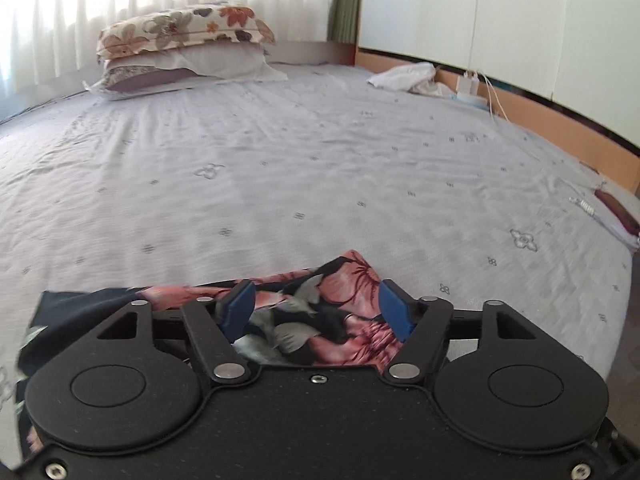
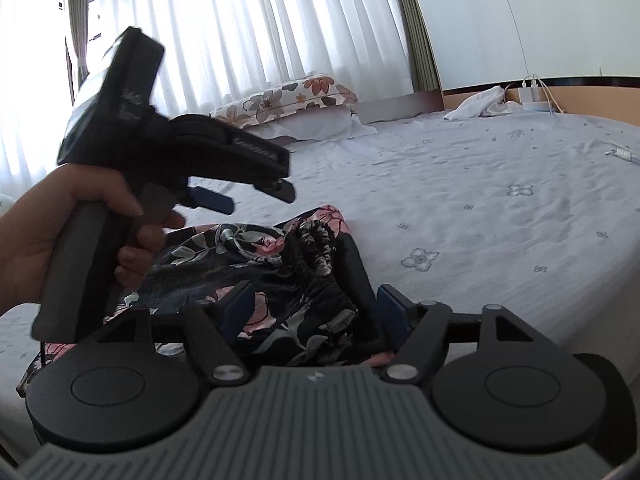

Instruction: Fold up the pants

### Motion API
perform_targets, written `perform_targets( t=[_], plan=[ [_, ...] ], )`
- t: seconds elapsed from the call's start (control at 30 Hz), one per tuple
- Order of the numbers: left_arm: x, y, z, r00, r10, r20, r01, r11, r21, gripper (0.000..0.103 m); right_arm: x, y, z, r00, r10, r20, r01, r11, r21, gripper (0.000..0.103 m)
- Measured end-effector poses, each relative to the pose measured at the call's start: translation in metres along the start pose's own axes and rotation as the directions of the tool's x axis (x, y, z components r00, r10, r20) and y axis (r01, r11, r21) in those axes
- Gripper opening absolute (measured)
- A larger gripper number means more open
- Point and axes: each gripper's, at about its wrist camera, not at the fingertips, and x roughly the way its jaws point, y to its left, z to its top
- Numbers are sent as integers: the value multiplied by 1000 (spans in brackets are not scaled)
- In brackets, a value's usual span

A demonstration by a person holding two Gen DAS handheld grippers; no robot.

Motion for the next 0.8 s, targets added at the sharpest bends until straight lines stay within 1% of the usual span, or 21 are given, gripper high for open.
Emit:
perform_targets(
  t=[0.07, 0.17, 0.23, 0.3, 0.37, 0.4, 0.43, 0.47, 0.5, 0.53, 0.6, 0.63, 0.67, 0.7, 0.73, 0.77, 0.8],
  plan=[
    [-23, 14, -7, 1000, 14, 24, -13, 999, -37, 75, -4, 1, 4, 1000, -18, 13, 18, 1000, -13, 85],
    [-49, 35, -21, 997, 51, 51, -48, 996, -70, 77, -7, 3, 15, 999, -42, 25, 43, 998, -48, 86],
    [-63, 51, -29, 993, 100, 66, -95, 992, -78, 77, -1, 6, 28, 999, -41, 14, 43, 994, -99, 87],
    [-71, 70, -34, 986, 153, 67, -147, 984, -97, 77, 15, 8, 44, 999, -14, -30, 9, 989, -148, 89],
    [-75, 92, -38, 979, 198, 50, -189, 972, -140, 77, 35, 8, 59, 997, -5, -75, -7, 988, -156, 89],
    [-77, 103, -39, 975, 218, 41, -209, 963, -168, 76, 50, 7, 65, 994, 8, -112, -25, 988, -154, 89],
    [-78, 114, -41, 971, 235, 36, -225, 956, -189, 72, 64, 8, 69, 989, 23, -149, -46, 987, -153, 88],
    [-79, 123, -42, 967, 251, 34, -239, 950, -201, 68, 78, 9, 73, 982, 33, -187, -62, 987, -149, 86],
    [-79, 131, -44, 962, 270, 32, -258, 944, -208, 67, 92, 10, 76, 974, 39, -222, -72, 987, -145, 84],
    [-78, 138, -44, 958, 285, 29, -272, 939, -212, 66, 104, 9, 78, 967, 41, -250, -76, 988, -134, 80],
    [-73, 153, -45, 953, 304, 18, -291, 929, -230, 66, 127, 9, 82, 954, 31, -299, -64, 993, -102, 77],
    [-71, 160, -44, 953, 304, 13, -292, 925, -243, 66, 137, 8, 82, 946, 30, -323, -63, 994, -94, 74],
    [-69, 166, -44, 953, 303, 9, -290, 922, -258, 67, 146, 7, 82, 936, 29, -350, -64, 994, -89, 59],
    [-64, 175, -43, 954, 300, 0, -288, 917, -274, 67, 154, 7, 80, 925, 32, -377, -68, 994, -83, 49],
    [-61, 181, -43, 955, 297, -7, -286, 914, -289, 68, 159, 7, 79, 918, 24, -395, -62, 995, -83, 26],
    [-58, 187, -42, 956, 293, -11, -282, 911, -302, 70, 161, 8, 78, 918, 19, -397, -59, 994, -87, 24],
    [-55, 193, -42, 958, 286, -14, -276, 908, -316, 71, 160, 10, 79, 923, 24, -383, -65, 994, -93, 23]
  ],
)
